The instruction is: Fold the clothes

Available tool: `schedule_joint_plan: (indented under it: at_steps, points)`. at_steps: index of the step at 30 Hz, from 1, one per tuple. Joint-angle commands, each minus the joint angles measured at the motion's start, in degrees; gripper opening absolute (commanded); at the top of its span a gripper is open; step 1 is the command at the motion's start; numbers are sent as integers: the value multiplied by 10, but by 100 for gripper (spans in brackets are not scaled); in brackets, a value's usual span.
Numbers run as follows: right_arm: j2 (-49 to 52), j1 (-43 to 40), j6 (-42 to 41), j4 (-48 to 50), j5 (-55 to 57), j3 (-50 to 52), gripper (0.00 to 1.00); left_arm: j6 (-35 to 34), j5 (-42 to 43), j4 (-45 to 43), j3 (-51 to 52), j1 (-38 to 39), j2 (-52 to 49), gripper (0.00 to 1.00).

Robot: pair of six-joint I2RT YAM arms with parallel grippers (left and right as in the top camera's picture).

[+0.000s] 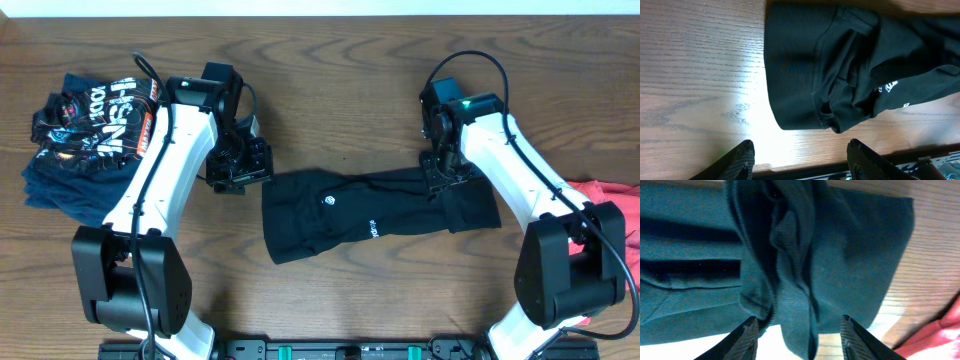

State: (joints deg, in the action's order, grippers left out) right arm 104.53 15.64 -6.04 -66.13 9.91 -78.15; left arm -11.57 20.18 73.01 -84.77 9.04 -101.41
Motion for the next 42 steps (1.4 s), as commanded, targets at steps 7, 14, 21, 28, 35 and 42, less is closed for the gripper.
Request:
schedule_joint_plan:
  at_steps: [7,14,21,28,35,42]
  points:
    - [-3,-25,-52,-17,55,17,30,6,-7,3,2,1,-2,62]
    - [-3,-59,-179,43,118,87,29,6,-7,0,2,1,-2,61]
    - [-3,-46,-27,137,-142,134,29,6,-7,-1,2,1,-2,62]
    - [-3,-26,21,196,-275,134,31,6,-7,0,2,1,-2,62]
    - [-5,-29,14,201,-250,130,32,6,-7,3,2,1,-2,62]
    - [-37,-50,14,128,-170,53,37,6,-7,-5,42,3,-2,72]
